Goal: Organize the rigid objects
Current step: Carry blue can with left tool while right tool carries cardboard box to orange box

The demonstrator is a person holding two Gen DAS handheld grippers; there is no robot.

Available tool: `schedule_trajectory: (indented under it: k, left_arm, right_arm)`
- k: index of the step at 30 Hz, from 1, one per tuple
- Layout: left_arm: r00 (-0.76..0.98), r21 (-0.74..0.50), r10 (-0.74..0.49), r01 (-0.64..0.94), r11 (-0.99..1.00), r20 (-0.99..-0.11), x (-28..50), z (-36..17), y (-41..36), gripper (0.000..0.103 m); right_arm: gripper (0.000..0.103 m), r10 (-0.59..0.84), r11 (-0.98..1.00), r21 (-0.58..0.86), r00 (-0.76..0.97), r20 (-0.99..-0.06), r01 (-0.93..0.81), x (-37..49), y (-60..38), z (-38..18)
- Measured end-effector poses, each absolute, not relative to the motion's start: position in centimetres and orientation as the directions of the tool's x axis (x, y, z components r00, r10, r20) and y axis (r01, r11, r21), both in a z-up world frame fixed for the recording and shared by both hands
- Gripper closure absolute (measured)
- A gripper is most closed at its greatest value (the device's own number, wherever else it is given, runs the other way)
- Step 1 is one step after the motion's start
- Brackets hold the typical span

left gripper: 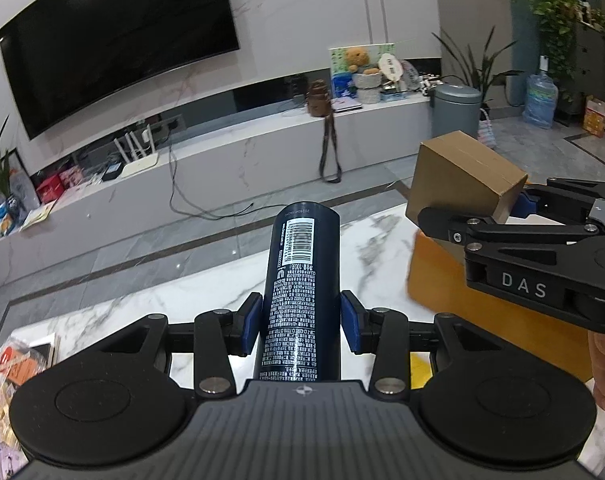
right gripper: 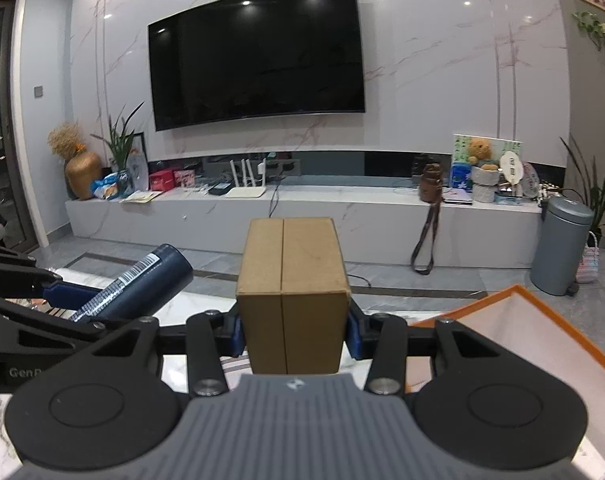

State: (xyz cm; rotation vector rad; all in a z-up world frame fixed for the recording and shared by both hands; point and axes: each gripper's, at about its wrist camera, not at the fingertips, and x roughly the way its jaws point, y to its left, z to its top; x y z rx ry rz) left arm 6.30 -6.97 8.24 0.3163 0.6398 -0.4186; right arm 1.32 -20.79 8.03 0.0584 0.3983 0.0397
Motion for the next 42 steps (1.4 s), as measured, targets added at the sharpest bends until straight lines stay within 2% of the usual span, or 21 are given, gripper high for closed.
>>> schedule_trajectory:
  k: [9,23,31,42]
  left_arm:
    - [0.716,0.173,-0.303,0.509,0.843,-0.629,5.1,8.8,-10.8,0.056]
    - [0.667,0.161,-0.381,0.601,0.783,-0.641,3.9,8.1,-18.1,0.063]
    - [0.643,0.161,-0.423,0.649,0.743,-0.638,4.1,8.1,-22.7,0.064]
    - [0.606,0.16,-0.434,0.685,0.71,-0.666,4.4,6.4,-26.9,0.064]
  right_arm:
    - [0.058,0.009,0.997,0.08,0.931,-0.364,0.022,-0.7,-24.6,9.1]
    - [0.058,-0.083,0.987,0.1,0.924,-0.373,0.129,-3.8,-31.8,9.4]
    - [0.058,-0.132,0.972,0.126,0.906,-0.402,0.198,-4.9,-36.1,8.7]
    - [0.058,-0.137,0.962,0.134,0.847,-0.514,0.237,-3.6,-39.8,6.7]
